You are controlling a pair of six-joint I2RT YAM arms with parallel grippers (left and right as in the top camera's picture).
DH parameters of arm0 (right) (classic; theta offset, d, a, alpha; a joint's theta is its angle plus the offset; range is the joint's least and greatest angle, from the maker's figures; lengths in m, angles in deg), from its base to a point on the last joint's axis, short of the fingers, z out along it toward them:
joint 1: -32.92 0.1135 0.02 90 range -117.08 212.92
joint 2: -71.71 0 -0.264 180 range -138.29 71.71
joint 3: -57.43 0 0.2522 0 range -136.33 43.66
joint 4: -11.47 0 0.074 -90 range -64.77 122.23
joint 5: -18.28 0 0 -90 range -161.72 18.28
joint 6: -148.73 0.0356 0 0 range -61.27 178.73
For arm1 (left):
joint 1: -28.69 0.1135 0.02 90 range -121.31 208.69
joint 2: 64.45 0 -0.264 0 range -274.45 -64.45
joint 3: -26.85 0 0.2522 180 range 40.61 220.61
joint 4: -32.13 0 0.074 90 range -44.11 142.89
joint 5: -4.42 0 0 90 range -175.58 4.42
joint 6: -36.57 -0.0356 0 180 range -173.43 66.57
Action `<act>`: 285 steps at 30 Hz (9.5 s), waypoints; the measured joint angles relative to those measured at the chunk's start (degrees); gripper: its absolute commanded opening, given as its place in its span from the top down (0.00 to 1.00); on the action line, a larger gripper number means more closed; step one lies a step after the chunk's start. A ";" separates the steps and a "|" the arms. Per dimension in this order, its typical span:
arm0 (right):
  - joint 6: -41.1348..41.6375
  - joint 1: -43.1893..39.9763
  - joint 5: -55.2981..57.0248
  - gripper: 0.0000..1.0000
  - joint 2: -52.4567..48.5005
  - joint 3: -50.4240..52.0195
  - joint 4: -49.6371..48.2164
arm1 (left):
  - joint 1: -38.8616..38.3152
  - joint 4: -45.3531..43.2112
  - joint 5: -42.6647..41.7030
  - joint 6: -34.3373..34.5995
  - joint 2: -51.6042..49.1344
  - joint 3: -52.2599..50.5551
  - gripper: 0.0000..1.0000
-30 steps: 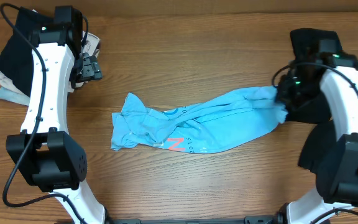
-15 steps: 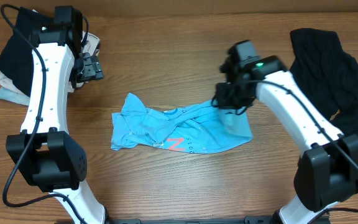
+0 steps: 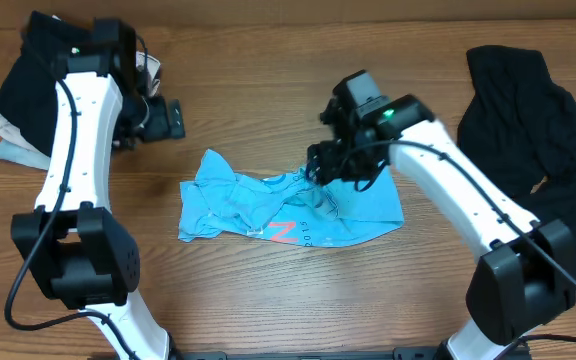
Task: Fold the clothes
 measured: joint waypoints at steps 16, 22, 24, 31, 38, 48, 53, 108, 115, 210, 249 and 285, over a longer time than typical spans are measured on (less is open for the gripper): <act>-3.54 -18.12 0.57 0.19 0.00 -1.46 3.98 | -2.32 -21.94 -10.21 -8.63 -0.02 -28.70 0.00; -3.87 -18.12 0.87 0.21 0.00 -1.46 3.78 | -2.99 -33.51 -12.70 -8.66 1.84 -33.59 0.40; -3.91 -18.10 1.03 0.24 0.00 -1.46 3.87 | -4.04 -36.26 -13.16 -9.03 2.12 -34.88 0.69; -3.85 -18.10 1.14 0.27 0.00 -1.46 5.25 | -6.38 -36.81 -11.69 -8.24 2.34 -35.39 0.96; -3.67 -18.05 1.18 0.27 0.00 -1.46 6.60 | -2.12 -27.34 -5.27 -6.10 2.40 -29.38 0.96; -3.45 -18.05 1.25 0.27 0.00 -1.46 6.58 | -0.22 -9.86 2.23 -5.95 4.50 -10.64 0.96; -3.48 -18.08 1.66 0.27 0.00 -1.46 6.69 | -5.68 -5.46 2.43 -5.05 4.61 -3.69 0.96; -4.92 -2.03 -3.13 0.34 0.02 3.13 1.14 | -12.70 6.32 -6.25 4.92 -6.69 37.79 0.00; -2.62 0.52 -2.34 0.65 0.02 10.38 -5.09 | -12.70 6.58 -6.25 3.41 -6.69 37.79 0.00; 5.09 -23.39 6.62 0.00 1.73 -4.57 6.64 | -27.98 -27.65 37.59 -24.02 -8.46 -7.34 0.00; 2.47 -23.39 8.57 0.00 1.73 -4.57 7.54 | -32.52 -42.62 19.08 3.39 -7.48 -20.81 0.76; 2.32 -23.39 8.59 0.00 1.73 -4.55 8.20 | 1.25 -3.50 28.02 -21.31 -8.72 46.38 0.96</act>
